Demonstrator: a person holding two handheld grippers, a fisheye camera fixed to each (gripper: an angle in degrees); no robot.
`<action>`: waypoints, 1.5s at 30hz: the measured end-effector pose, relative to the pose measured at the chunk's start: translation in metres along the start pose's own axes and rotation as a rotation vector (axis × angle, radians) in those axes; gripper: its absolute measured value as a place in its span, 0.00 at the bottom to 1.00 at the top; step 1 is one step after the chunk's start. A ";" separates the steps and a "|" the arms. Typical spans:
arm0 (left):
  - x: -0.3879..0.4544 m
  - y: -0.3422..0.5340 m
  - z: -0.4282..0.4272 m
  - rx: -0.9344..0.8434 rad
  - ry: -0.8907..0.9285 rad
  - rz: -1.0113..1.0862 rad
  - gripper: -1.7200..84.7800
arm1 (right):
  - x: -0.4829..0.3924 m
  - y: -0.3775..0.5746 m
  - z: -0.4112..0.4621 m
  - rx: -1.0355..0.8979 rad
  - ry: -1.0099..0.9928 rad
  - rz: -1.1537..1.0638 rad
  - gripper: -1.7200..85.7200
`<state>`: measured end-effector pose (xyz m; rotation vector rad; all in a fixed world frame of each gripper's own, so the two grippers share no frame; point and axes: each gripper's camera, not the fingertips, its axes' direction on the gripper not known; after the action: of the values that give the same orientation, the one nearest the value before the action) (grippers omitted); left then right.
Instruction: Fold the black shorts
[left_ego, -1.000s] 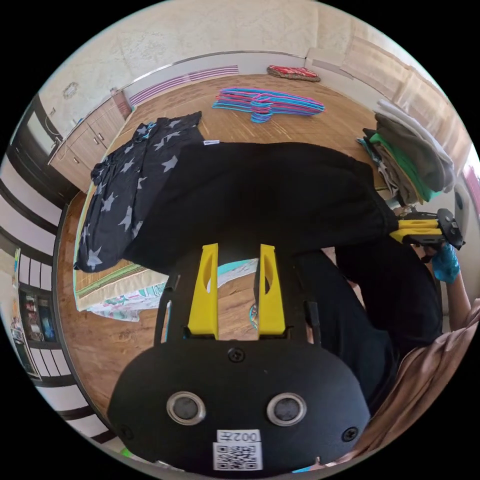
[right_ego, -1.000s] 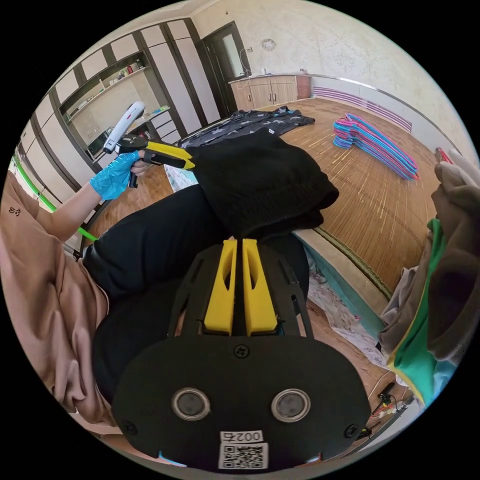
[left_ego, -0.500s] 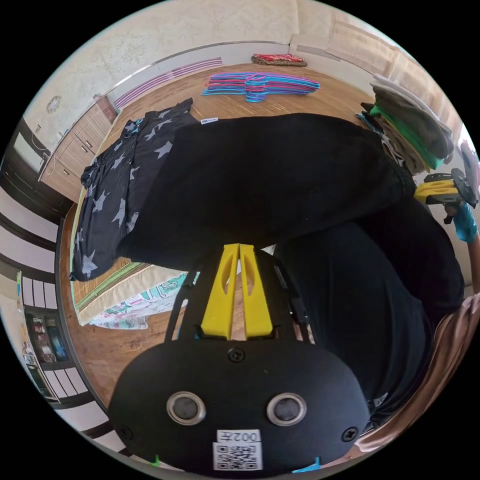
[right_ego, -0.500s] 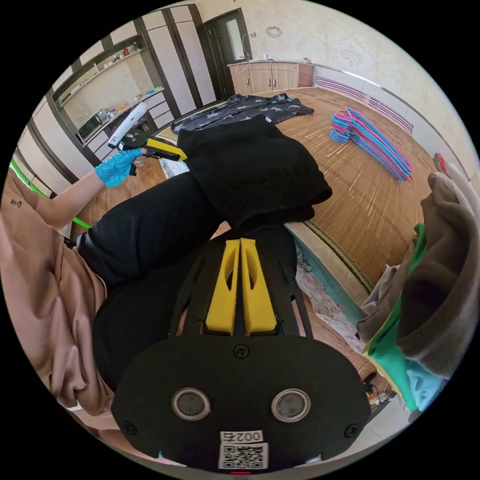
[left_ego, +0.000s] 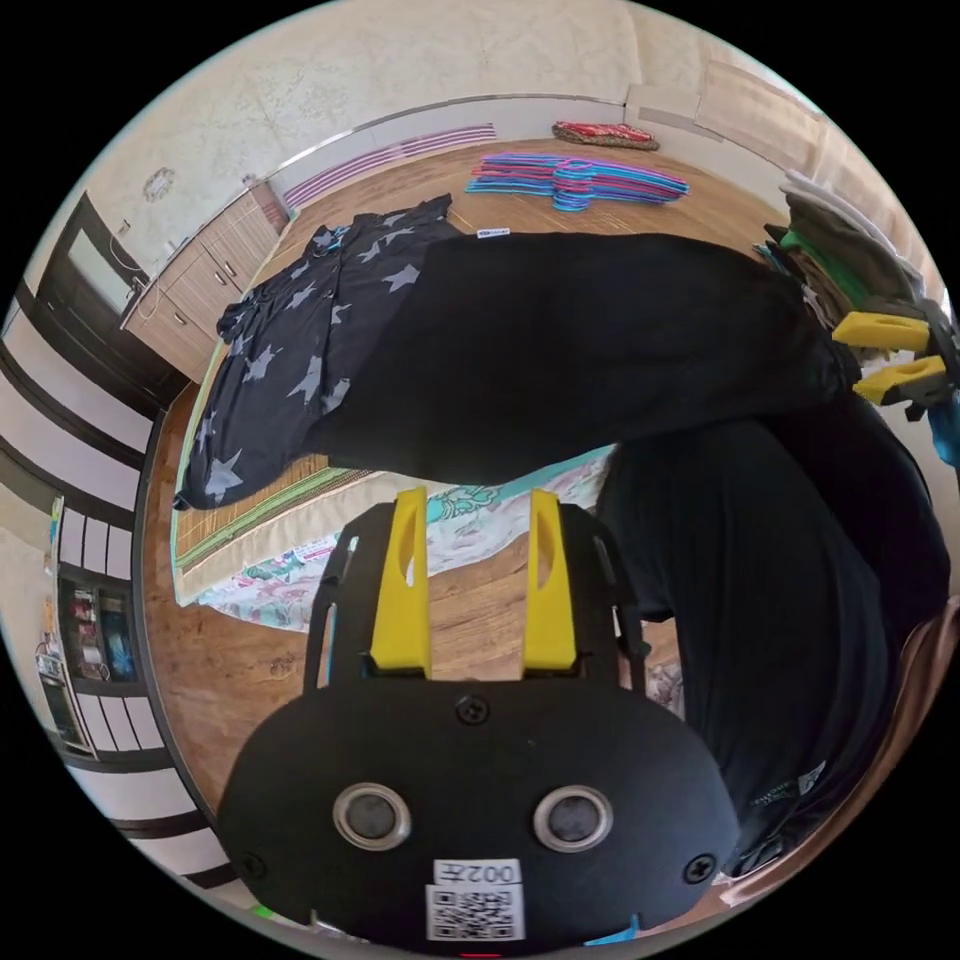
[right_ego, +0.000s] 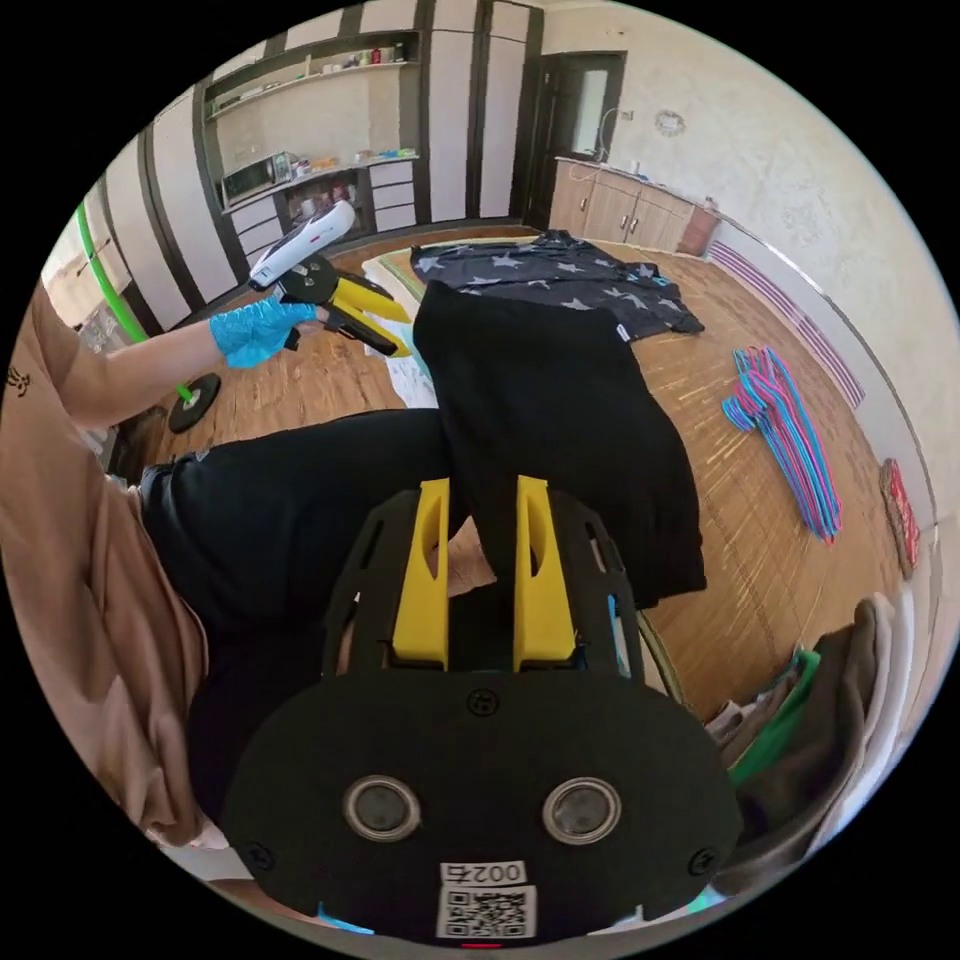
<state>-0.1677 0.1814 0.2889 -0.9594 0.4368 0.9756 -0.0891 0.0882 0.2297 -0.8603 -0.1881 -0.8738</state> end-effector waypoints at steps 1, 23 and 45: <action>0.001 0.002 0.002 0.007 -0.017 0.020 0.13 | -0.008 -0.014 0.010 -0.023 0.011 -0.034 0.15; -0.029 0.041 0.022 0.046 -0.074 0.158 0.02 | -0.058 -0.087 0.037 -0.141 0.092 -0.097 0.02; -0.030 0.024 0.036 0.076 -0.054 0.388 0.06 | -0.065 -0.089 0.022 -0.257 0.266 -0.091 0.06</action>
<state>-0.2070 0.2022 0.3172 -0.7915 0.6246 1.3222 -0.1929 0.1128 0.2652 -0.9683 0.1207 -1.1042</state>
